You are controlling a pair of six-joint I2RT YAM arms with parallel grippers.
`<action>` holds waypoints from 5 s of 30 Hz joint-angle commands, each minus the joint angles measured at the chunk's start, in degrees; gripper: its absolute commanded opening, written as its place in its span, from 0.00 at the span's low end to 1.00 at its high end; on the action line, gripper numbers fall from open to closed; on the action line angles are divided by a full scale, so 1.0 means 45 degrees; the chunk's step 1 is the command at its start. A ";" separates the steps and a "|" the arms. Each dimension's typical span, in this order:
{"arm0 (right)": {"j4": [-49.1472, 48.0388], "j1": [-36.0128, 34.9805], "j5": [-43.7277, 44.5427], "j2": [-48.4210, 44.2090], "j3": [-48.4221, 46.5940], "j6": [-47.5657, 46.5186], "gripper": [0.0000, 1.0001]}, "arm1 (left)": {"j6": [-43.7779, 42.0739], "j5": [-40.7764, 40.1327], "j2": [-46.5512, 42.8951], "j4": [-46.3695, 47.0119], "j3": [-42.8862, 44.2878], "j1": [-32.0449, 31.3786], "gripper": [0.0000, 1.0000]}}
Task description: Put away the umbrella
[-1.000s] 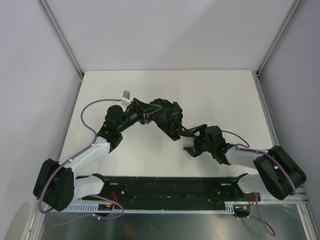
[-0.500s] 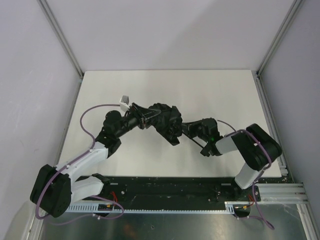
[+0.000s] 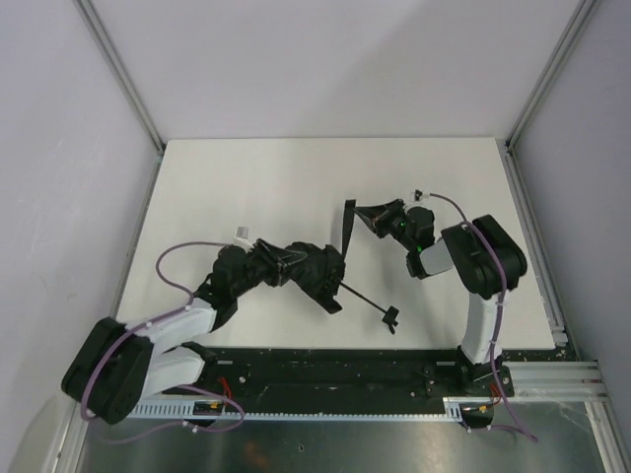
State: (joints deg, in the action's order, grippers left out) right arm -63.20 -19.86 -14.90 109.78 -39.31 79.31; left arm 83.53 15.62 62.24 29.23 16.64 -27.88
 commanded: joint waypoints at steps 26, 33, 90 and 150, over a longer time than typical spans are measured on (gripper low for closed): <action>1.2914 0.0289 -0.4435 -0.2969 -0.1300 -0.9588 0.75 | -0.1289 0.0743 0.3606 0.4261 -0.0185 0.0182 0.00; 0.5462 -0.0651 -0.2980 -0.4839 0.3718 -0.3432 0.78 | 0.0411 0.1202 0.1852 0.5011 -0.0178 0.0253 0.00; -0.1125 -0.0732 -0.7748 0.1449 -0.4098 -0.1074 0.00 | -0.0372 0.2088 0.2045 0.3998 -0.0323 0.0043 0.00; 1.4128 -0.8902 0.4260 -0.5246 -0.3047 -1.9956 0.85 | -0.0740 -0.0061 0.6444 -0.4502 0.1327 -0.0270 0.00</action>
State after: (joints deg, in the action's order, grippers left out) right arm 8.40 -55.66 -2.04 85.76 -58.30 -2.61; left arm 85.17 19.31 90.04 27.42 22.15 -28.53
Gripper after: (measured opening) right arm 0.867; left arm 0.395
